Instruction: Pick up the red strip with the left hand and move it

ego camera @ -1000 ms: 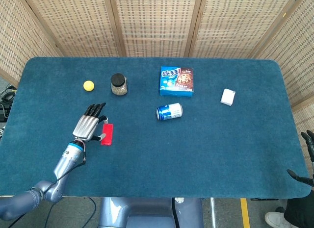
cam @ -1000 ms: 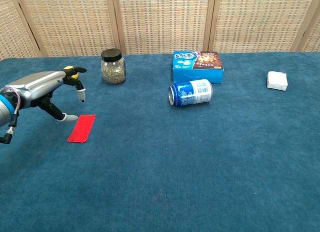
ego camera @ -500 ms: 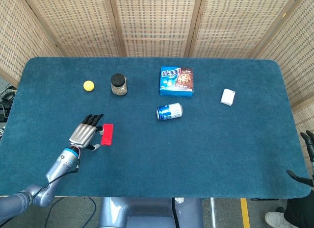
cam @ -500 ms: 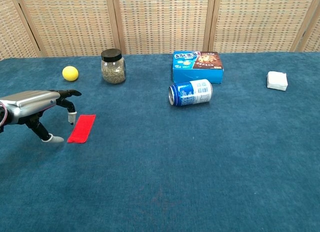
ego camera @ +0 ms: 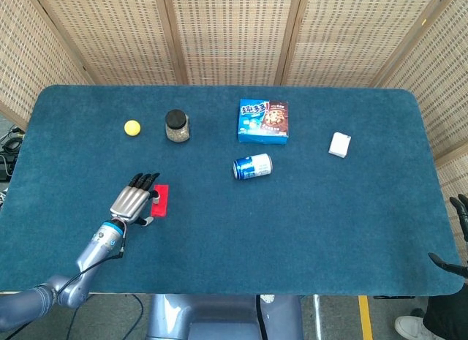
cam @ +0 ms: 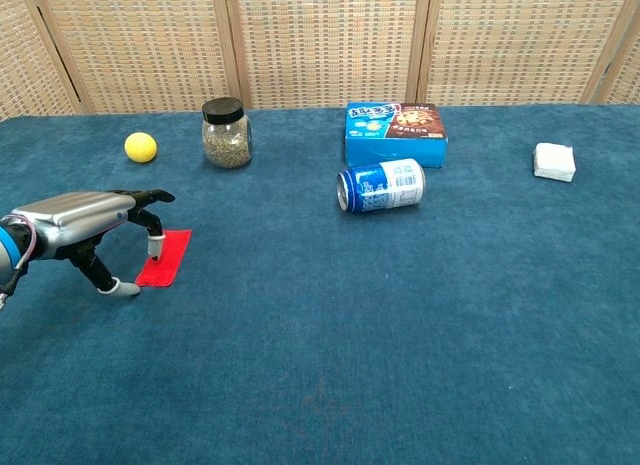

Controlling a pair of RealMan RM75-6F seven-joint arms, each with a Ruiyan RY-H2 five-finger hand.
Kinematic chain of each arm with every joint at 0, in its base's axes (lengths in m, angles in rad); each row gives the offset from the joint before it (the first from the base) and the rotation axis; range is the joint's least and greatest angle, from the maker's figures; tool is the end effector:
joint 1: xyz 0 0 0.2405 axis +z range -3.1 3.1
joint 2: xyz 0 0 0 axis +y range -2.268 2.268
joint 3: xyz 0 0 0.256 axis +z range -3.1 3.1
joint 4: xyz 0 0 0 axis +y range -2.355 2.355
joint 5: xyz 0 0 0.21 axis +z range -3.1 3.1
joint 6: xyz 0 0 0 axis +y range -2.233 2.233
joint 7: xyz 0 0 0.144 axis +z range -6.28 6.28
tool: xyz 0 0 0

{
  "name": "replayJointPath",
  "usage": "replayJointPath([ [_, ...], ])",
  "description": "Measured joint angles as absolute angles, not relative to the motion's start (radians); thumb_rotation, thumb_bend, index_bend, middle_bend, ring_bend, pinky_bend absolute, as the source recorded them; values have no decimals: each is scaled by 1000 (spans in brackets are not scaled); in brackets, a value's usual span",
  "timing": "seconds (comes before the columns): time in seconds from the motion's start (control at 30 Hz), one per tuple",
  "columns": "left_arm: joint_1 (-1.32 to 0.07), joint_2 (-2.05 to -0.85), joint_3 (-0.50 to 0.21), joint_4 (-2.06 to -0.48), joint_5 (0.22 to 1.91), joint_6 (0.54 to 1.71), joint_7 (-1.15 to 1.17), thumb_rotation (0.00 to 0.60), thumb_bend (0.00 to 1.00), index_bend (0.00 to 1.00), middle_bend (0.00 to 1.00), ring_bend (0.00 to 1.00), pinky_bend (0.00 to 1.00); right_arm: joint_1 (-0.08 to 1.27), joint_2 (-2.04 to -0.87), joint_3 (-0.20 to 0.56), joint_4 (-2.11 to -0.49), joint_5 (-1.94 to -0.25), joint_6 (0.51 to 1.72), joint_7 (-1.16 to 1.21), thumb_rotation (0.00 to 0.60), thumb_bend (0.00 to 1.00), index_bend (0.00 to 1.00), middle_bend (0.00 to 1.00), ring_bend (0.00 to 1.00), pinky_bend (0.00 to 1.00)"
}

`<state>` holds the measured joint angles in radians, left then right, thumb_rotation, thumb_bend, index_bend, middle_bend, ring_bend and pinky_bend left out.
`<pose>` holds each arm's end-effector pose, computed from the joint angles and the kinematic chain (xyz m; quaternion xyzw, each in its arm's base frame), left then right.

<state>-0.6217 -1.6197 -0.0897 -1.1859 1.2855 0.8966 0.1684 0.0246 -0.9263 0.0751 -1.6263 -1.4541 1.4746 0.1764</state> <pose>-0.2365 0.3310 -0.0340 -0.7594 -0.3837 -0.2987 0.4323 -0.3321 -0.1670 0.2265 0.5605 -0.4048 0.3744 0.6179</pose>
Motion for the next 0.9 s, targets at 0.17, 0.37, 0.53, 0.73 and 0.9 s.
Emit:
replayJointPath([
  [0.17, -625, -1630, -92, -1174, 1280, 899, 179, 600, 288, 482, 0, 0, 0, 25, -926, 75, -1626, -1453, 1473, 177, 600, 0, 10, 0, 0, 0],
  [0.37, -633, -1638, -94, -1165, 1270, 888, 189, 600, 286, 484, 0, 0, 0, 26, -926, 75, -1627, -1452, 1469, 175, 600, 0, 12, 0, 0, 0],
  [0.53, -637, -1646, -94, -1158, 1266, 884, 194, 600, 312, 505, 0, 0, 0, 27, -926, 75, -1627, -1451, 1468, 175, 600, 0, 17, 0, 0, 0],
  [0.73, -639, -1650, -92, -1153, 1265, 883, 189, 600, 407, 528, 0, 0, 0, 28, -925, 74, -1627, -1451, 1464, 178, 600, 0, 23, 0, 0, 0],
  [0.9, -639, -1653, -92, -1148, 1265, 885, 189, 600, 428, 545, 0, 0, 0, 28, -924, 74, -1627, -1451, 1463, 182, 600, 0, 28, 0, 0, 0],
])
